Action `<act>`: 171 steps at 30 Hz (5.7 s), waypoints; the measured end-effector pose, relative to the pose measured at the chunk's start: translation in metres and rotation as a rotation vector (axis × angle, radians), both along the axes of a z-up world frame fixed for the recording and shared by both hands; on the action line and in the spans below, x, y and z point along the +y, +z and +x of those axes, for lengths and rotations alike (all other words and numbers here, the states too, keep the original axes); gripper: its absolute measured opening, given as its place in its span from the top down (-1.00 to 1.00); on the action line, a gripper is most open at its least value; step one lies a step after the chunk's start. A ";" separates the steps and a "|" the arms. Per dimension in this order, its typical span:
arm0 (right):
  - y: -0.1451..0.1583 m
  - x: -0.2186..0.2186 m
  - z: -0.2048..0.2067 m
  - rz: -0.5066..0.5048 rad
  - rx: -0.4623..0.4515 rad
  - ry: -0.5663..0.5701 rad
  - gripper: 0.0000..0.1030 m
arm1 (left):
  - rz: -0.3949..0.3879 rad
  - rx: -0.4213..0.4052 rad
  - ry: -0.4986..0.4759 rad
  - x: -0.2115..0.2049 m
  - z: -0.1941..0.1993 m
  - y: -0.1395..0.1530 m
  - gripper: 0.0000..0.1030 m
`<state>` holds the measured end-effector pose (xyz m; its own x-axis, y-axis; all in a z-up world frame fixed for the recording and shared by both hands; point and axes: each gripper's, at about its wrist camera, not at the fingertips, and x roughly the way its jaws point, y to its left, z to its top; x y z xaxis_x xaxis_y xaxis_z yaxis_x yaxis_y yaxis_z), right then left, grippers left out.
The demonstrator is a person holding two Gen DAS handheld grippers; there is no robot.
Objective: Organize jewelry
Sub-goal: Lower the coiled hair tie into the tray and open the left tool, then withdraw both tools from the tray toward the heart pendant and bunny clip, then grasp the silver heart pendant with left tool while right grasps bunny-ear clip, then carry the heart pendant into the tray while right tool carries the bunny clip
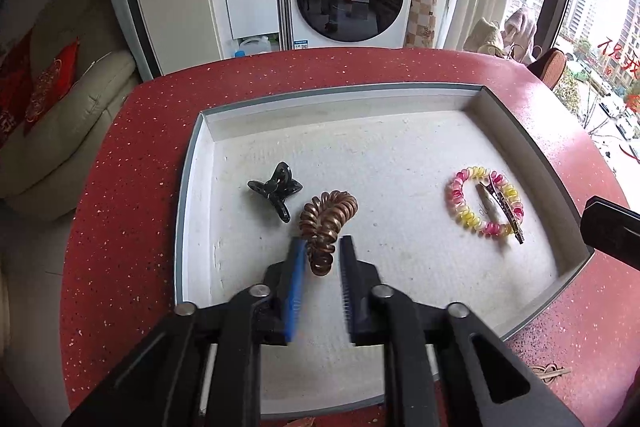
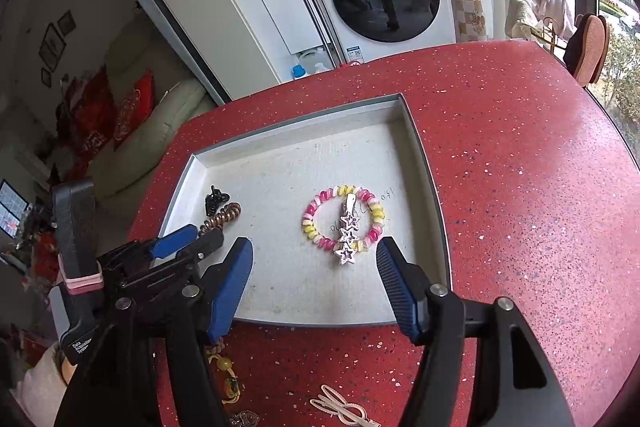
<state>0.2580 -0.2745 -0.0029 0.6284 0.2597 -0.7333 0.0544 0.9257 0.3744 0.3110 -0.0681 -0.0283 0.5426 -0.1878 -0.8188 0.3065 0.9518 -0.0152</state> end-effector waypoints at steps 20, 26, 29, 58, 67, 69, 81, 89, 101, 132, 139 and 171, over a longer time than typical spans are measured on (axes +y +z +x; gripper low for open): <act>0.024 0.008 -0.056 0.051 -0.100 0.051 -1.00 | -0.007 -0.165 0.052 0.050 -0.065 0.054 -1.00; 0.017 0.012 -0.077 0.017 -0.062 0.086 -1.00 | 0.001 -0.161 0.112 0.090 -0.093 0.048 -1.00; 0.011 0.014 -0.087 -0.025 -0.043 0.106 -1.00 | -0.010 -0.122 0.103 0.106 -0.106 0.038 -1.00; -0.046 0.029 -0.099 -0.353 0.068 0.299 -0.86 | 0.008 0.040 0.189 0.108 -0.144 -0.022 -1.00; -0.059 0.032 -0.087 -0.401 0.094 0.384 -0.24 | 0.027 0.050 0.176 0.100 -0.139 -0.027 -0.90; -0.058 0.034 -0.088 -0.410 0.089 0.396 -0.19 | 0.024 0.051 0.175 0.100 -0.139 -0.027 -0.90; -0.056 0.037 -0.090 -0.377 0.123 0.379 0.43 | -0.001 0.045 0.135 0.095 -0.143 -0.025 -0.53; -0.055 0.038 -0.095 -0.386 0.144 0.311 0.82 | -0.001 0.030 0.113 0.094 -0.145 -0.022 0.16; -0.033 0.028 -0.110 -0.259 0.078 0.227 0.82 | -0.128 0.028 0.087 0.111 -0.152 -0.009 0.29; 0.029 0.012 -0.080 -0.110 -0.051 0.142 0.82 | -0.165 -0.093 0.008 0.076 -0.118 0.068 0.29; 0.049 0.010 -0.036 -0.117 -0.071 0.138 0.82 | -0.196 -0.099 -0.013 0.049 -0.071 0.090 0.29; -0.040 -0.021 0.075 -0.134 0.083 -0.011 0.82 | 0.047 0.002 -0.016 -0.072 0.047 -0.012 0.29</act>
